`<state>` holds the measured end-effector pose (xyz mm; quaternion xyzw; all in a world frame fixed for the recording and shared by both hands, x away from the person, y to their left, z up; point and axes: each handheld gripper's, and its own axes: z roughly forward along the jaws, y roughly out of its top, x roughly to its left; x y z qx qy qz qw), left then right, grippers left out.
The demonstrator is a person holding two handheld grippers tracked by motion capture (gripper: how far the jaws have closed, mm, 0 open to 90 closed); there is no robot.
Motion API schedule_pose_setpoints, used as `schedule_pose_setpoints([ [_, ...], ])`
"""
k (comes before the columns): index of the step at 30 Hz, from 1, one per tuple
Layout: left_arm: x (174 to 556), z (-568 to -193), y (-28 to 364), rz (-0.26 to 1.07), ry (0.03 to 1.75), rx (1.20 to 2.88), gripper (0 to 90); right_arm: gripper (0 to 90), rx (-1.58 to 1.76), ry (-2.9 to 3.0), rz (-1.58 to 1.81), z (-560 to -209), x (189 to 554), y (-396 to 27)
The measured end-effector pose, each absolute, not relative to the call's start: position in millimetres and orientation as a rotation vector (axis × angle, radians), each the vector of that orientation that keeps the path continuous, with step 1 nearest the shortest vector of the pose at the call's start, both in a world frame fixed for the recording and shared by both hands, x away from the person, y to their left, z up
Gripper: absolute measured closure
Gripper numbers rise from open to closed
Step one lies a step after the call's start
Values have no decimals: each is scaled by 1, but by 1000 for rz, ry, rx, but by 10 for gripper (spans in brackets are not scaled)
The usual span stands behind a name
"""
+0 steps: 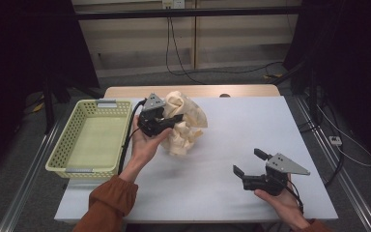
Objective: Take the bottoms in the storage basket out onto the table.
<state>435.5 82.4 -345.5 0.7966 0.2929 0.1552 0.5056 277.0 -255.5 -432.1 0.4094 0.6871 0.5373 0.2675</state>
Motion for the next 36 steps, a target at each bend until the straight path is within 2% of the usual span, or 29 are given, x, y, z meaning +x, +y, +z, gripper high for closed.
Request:
schedule_pose_setpoints([
  [22,451,-378,76,381,794,1996,711,37,1104,1854,1448,-432,277,-256],
  [36,448,-394,59,358,733,2083,699,37,1100,1855,1447,-432,276,-257],
])
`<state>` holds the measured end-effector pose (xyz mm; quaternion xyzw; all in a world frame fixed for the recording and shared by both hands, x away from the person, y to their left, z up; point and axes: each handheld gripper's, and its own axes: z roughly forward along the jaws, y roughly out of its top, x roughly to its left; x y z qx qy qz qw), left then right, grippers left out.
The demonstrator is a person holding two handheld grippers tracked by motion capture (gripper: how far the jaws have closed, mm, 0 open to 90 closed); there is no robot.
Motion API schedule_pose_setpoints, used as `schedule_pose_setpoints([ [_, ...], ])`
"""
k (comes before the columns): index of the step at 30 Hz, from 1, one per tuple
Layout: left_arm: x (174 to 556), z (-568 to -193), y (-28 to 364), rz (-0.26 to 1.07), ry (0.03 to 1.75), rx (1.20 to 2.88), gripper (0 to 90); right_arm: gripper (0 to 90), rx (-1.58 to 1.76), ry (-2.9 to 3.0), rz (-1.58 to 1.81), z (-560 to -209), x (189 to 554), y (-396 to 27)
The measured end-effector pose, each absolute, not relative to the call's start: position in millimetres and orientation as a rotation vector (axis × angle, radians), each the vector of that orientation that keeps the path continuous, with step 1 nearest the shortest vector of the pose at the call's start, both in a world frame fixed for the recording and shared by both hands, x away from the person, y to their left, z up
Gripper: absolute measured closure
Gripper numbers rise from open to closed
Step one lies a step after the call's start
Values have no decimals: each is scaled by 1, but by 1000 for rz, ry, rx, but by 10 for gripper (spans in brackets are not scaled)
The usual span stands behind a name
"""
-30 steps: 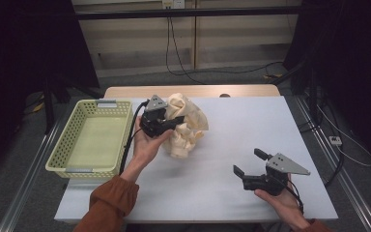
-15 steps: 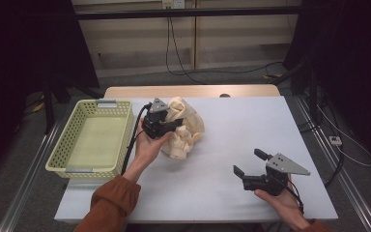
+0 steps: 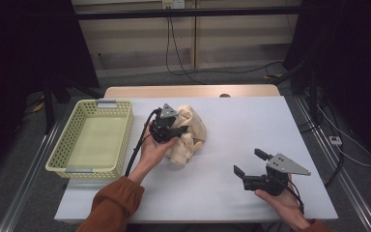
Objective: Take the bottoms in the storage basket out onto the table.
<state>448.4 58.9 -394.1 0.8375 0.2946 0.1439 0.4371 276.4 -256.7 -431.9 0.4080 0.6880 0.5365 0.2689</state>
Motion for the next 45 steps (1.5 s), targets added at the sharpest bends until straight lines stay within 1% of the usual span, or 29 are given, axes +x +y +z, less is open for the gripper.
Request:
schedule_pose_setpoints([
  [10,450,-402,56,332,718,2114,655,37,1104,1854,1448,-432,277,-256],
  [14,452,-405,54,321,721,2116,651,37,1104,1858,1447,-432,277,-256],
  [19,456,-409,51,297,757,2094,642,37,1110,1856,1446,-433,277,-256],
  [23,458,-408,45,300,780,2089,682,37,1110,1856,1439,-433,278,-256],
  [29,464,-401,32,318,782,2074,693,38,1106,1858,1439,-433,278,-256],
  [32,466,-406,25,306,769,2088,687,38,1111,1854,1442,-433,277,-257],
  [36,469,-416,22,301,776,2146,666,38,1107,1856,1441,-432,277,-257],
  [40,474,-424,24,268,804,2154,654,38,1105,1857,1440,-432,277,-257],
  [45,477,-429,23,262,818,2157,638,38,1105,1859,1437,-433,277,-256],
])
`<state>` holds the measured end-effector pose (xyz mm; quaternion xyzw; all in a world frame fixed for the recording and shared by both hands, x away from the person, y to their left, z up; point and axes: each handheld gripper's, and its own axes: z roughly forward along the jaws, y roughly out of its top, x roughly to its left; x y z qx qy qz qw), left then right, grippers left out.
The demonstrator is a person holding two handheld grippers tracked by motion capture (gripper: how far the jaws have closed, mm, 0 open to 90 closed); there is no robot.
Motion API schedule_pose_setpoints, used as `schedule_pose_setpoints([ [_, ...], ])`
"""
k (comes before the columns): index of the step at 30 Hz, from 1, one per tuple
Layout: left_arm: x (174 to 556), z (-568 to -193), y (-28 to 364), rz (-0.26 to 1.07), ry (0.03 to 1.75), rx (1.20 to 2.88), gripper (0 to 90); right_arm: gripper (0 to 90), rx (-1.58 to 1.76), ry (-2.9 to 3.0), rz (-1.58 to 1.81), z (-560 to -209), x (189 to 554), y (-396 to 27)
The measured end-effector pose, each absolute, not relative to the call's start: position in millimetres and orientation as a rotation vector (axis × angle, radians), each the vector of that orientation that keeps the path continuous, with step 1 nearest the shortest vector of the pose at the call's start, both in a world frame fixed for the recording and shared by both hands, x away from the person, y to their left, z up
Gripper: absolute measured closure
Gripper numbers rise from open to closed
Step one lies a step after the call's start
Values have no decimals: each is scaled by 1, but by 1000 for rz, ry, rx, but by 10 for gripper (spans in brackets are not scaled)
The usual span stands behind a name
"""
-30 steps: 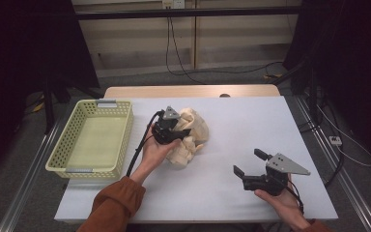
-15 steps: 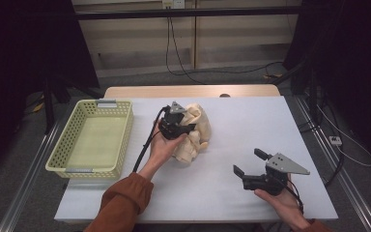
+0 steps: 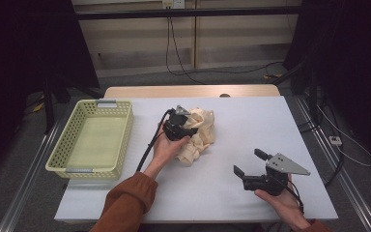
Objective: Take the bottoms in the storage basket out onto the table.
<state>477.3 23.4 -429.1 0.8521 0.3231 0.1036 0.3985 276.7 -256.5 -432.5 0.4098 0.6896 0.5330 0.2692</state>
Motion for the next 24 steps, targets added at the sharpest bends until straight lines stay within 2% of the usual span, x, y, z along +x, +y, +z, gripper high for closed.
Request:
schedule_pose_setpoints([
  [6,484,-440,24,291,852,2192,641,41,1108,1860,1435,-432,276,-257],
  [11,489,-446,23,251,871,2180,635,41,1108,1858,1434,-432,276,-257],
  [18,490,-450,12,318,826,2243,611,41,1109,1858,1435,-432,276,-257],
  [24,493,-453,15,251,842,2221,602,41,1110,1861,1438,-432,276,-257],
])
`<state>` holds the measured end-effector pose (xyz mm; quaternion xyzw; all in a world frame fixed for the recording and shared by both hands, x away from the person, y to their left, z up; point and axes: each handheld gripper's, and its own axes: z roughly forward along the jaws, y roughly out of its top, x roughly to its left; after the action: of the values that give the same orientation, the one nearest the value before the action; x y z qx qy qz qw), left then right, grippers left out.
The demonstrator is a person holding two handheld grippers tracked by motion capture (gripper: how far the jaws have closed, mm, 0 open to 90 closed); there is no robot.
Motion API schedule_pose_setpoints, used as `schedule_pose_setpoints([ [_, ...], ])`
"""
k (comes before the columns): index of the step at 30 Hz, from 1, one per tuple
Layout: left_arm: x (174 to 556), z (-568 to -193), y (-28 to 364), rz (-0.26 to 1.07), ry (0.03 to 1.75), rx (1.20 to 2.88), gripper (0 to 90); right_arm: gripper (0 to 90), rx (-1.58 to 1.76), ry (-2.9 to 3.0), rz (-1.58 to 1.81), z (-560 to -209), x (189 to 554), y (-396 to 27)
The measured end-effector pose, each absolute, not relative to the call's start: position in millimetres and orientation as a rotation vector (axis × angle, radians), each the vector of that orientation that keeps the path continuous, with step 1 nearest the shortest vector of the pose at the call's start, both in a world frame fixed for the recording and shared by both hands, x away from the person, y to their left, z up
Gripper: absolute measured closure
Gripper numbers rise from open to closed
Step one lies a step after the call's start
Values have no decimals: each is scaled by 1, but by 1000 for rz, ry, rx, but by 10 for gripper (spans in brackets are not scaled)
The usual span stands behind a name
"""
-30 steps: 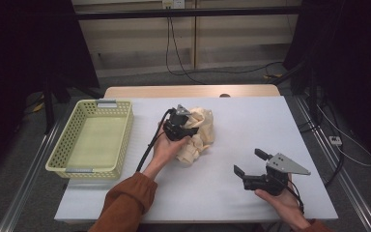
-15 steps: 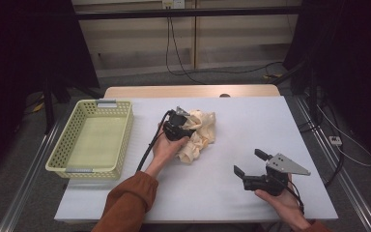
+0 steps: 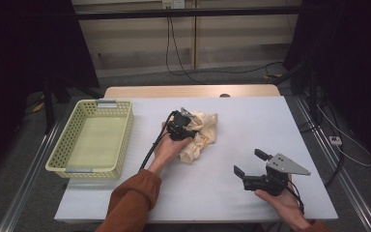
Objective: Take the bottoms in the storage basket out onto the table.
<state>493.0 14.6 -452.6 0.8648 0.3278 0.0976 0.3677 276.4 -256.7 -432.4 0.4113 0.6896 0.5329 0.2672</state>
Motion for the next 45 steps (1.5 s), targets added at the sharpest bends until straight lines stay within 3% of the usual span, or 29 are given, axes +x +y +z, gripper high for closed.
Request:
schedule_pose_setpoints([
  [8,494,-456,12,283,831,2198,569,41,1107,1864,1443,-432,276,-256],
  [14,495,-457,13,235,841,2178,538,41,1105,1866,1444,-433,277,-257],
  [18,496,-453,16,123,861,2186,531,40,1105,1866,1445,-433,277,-257],
  [23,494,-451,16,63,864,2188,470,39,1107,1864,1445,-432,277,-257],
  [45,490,-447,12,152,878,2131,149,39,1110,1863,1438,-433,276,-257],
])
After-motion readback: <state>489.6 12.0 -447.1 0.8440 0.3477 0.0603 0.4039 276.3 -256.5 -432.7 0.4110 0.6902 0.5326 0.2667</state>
